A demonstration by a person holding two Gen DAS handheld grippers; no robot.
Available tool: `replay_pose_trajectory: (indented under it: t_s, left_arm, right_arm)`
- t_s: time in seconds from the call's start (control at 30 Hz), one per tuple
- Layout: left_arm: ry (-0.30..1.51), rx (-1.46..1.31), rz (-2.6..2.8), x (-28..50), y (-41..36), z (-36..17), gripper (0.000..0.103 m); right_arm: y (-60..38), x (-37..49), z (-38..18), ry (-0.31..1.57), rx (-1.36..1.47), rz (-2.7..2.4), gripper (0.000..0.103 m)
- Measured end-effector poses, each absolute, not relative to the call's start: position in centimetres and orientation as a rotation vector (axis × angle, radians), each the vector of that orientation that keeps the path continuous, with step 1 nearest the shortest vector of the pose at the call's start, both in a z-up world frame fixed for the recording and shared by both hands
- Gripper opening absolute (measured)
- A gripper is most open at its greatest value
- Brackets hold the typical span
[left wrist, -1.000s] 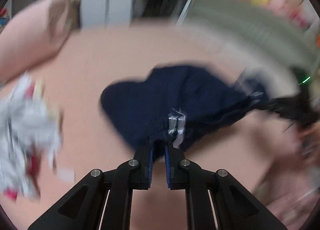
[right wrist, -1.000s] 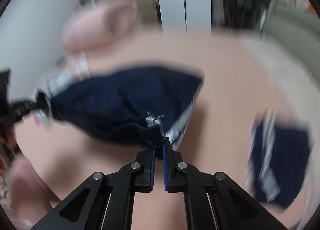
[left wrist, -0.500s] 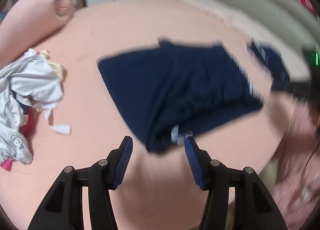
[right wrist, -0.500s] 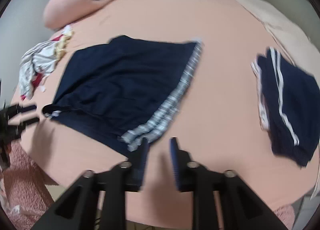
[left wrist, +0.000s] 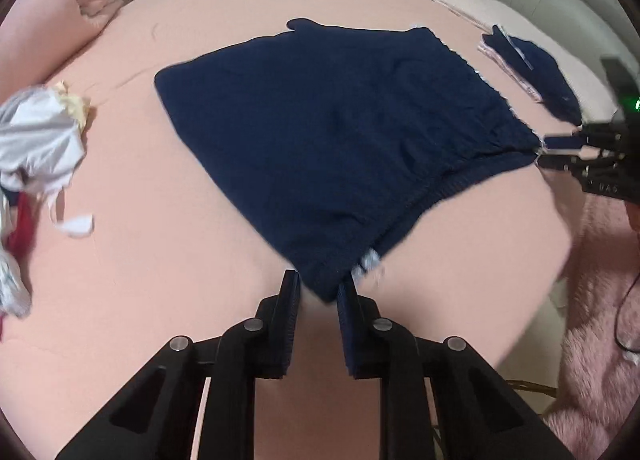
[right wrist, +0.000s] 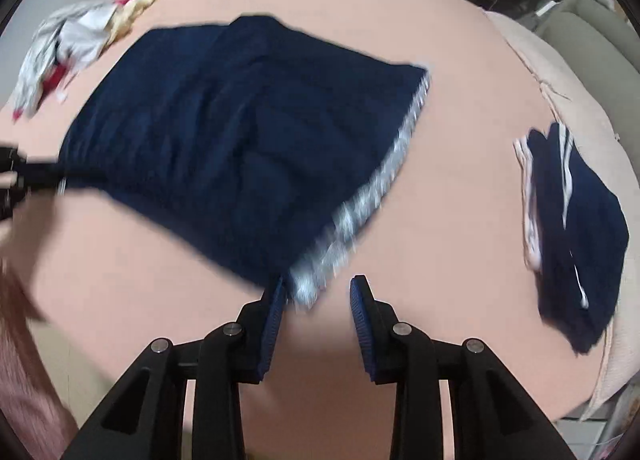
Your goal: Fold clothes
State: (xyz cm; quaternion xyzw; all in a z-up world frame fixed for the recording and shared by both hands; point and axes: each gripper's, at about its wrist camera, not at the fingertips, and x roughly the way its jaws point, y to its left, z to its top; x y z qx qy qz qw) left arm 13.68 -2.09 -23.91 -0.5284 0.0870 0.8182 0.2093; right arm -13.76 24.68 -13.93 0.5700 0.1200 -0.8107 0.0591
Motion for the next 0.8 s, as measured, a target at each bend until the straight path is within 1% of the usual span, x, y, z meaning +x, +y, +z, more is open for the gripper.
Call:
replay_pose_trajectory:
  t_s: [0.1,0.17,0.23,0.27,0.33,0.4,0.43,0.53,0.67,0.7,0.8]
  left_arm:
    - [0.208,-1.442,2.298,14.5,-4.0,-22.8,0.017]
    - [0.193,-1.402,2.317,14.7,-4.3,-21.7,0.017]
    - [0.186,-1.376,2.332,14.6,-4.2,-21.1,0.017]
    - [0.198,-1.382,2.333,14.8,-4.1,-21.4,0.017]
    - [0.229,-1.421,2.324,14.8,-4.1,-21.0,0.018]
    - [0.262,-1.46,2.314,14.9,-4.2,-20.5,0.018]
    - [0.278,-1.479,2.309,15.0,-4.2,-20.2,0.018]
    - [0.337,-1.467,2.416,15.4,-5.7,-19.5,0.018]
    - [0.197,-1.48,2.47,15.3,-8.2,-18.2,0.018]
    - [0.192,-1.483,2.46,15.3,-8.4,-18.2,0.018]
    - [0.314,-1.521,2.422,15.5,-7.5,-19.6,0.018]
  right_arm:
    - [26.1,-13.7,-13.9,0.286,1.773,-2.485,0.033]
    - [26.6,-14.3,-12.9,0.216,1.733,-2.538,0.033]
    - [25.7,-15.0,-11.6,0.167,1.633,-2.543,0.034]
    - [24.7,-15.4,-11.4,0.185,1.594,-2.524,0.034]
    - [22.2,-16.7,-12.4,0.298,1.562,-2.471,0.034]
    - [20.5,-18.2,-14.6,0.415,1.617,-2.421,0.034]
    - [20.3,-18.7,-15.2,0.435,1.625,-2.419,0.034]
    - [21.1,-20.0,-15.4,0.414,1.626,-2.475,0.033]
    - [23.0,-21.2,-14.1,0.254,1.59,-2.587,0.033]
    - [23.2,-21.4,-13.9,0.245,1.574,-2.598,0.033]
    - [22.7,-22.0,-13.9,0.28,1.549,-2.586,0.033]
